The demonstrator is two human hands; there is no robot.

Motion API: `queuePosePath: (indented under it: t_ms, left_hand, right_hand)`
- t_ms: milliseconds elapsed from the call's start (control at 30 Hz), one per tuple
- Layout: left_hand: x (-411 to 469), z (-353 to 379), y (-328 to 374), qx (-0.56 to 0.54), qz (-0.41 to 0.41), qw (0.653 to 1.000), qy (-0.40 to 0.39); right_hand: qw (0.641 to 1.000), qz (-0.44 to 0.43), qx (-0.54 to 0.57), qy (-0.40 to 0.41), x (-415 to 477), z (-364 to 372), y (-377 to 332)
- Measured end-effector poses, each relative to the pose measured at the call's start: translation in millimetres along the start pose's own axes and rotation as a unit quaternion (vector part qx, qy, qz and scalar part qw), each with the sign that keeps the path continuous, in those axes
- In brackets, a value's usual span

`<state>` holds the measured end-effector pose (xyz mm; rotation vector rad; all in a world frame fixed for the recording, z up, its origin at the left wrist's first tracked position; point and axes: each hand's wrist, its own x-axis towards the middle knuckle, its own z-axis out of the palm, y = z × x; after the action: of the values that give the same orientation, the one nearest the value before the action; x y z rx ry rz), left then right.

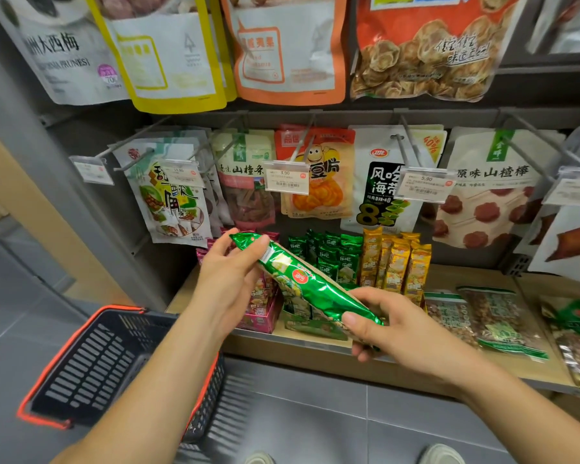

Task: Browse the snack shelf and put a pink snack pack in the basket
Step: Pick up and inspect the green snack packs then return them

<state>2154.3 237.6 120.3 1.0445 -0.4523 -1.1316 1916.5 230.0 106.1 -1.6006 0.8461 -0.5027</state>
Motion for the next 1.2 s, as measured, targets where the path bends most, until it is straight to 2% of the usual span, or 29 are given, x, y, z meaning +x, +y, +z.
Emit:
queuePosePath:
  t_ms: [333,367,433,500,533,600,667,767,900,1200]
  left_hand:
    - [-13.0,11.0,-36.4,0.077,-0.072,0.987,-0.122]
    - [-14.1,10.8,-37.7,0.087,-0.067,0.986,-0.127]
    - [-16.7,13.4,-40.1,0.114,-0.051,0.985,-0.120]
    - [-19.7,17.7,-43.9,0.197,-0.009,0.975,-0.105]
    - [-21.9,20.2,-46.6,0.266,0.024,0.958,-0.105]
    - [-28.1,25.2,-54.2,0.400,0.096,0.903,-0.128]
    - [-37.1,31.3,-61.1,0.487,0.154,0.847,-0.146]
    - [-44.5,38.9,-70.2,0.572,0.233,0.774,-0.136]
    - [-46.0,42.2,-76.4,0.563,0.275,0.768,-0.130]
    - [-45.5,30.1,-80.1,0.629,0.266,0.715,-0.152]
  right_hand:
    - [1.000,0.024,-0.011,0.012,1.8,4.8,6.1]
    - [0.999,0.031,-0.030,0.009,2.2,3.5,5.8]
    - [0.987,0.026,-0.156,0.001,4.2,-1.2,5.5]
    - [0.974,0.016,-0.226,0.002,7.3,-5.5,2.6]
    - [0.978,0.016,-0.206,0.024,8.9,-8.2,0.6]
    - [0.992,0.017,-0.105,0.073,10.5,-12.4,-3.2]
    - [0.996,0.003,-0.019,0.085,11.0,-13.1,-3.5]
    - [0.990,-0.063,-0.004,0.129,12.7,-8.3,2.1]
    - [0.970,-0.071,0.007,0.231,13.5,-13.2,4.0]
    - [0.937,-0.020,0.157,0.312,-2.3,-46.8,3.6]
